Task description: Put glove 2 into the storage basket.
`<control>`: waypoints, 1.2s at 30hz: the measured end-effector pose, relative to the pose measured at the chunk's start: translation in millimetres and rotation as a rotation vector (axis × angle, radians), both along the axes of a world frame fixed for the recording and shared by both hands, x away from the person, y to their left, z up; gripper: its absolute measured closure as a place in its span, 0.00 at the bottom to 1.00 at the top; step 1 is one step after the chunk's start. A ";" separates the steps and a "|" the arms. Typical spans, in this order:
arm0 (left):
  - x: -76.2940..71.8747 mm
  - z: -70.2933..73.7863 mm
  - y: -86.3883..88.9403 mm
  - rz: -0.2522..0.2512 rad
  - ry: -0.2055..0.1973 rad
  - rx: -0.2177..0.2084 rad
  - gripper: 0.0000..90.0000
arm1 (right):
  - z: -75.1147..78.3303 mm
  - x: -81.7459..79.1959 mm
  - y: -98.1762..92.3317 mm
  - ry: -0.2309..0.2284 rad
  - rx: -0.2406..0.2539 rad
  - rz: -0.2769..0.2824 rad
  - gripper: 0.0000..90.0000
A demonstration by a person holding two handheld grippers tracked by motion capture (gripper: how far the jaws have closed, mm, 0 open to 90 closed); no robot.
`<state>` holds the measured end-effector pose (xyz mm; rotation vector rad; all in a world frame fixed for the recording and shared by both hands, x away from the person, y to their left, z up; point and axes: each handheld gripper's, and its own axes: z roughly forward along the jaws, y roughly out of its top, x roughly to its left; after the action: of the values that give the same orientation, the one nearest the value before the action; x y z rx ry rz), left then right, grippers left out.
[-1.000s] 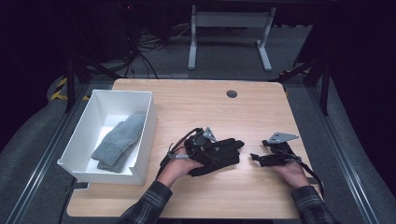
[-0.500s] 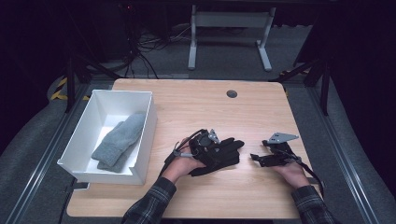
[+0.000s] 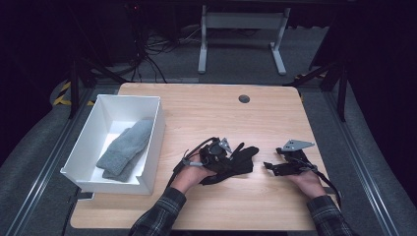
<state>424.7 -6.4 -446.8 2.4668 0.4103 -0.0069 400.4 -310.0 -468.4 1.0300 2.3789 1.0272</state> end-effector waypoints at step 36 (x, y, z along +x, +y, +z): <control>-13.6 167.3 93.5 0.318 -0.024 -0.096 0.77 | 0.1 0.1 0.0 0.001 -0.001 0.001 0.20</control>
<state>411.1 87.1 -279.6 2.2804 0.7688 0.1311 400.5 -310.0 -468.3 1.0292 2.3805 1.0259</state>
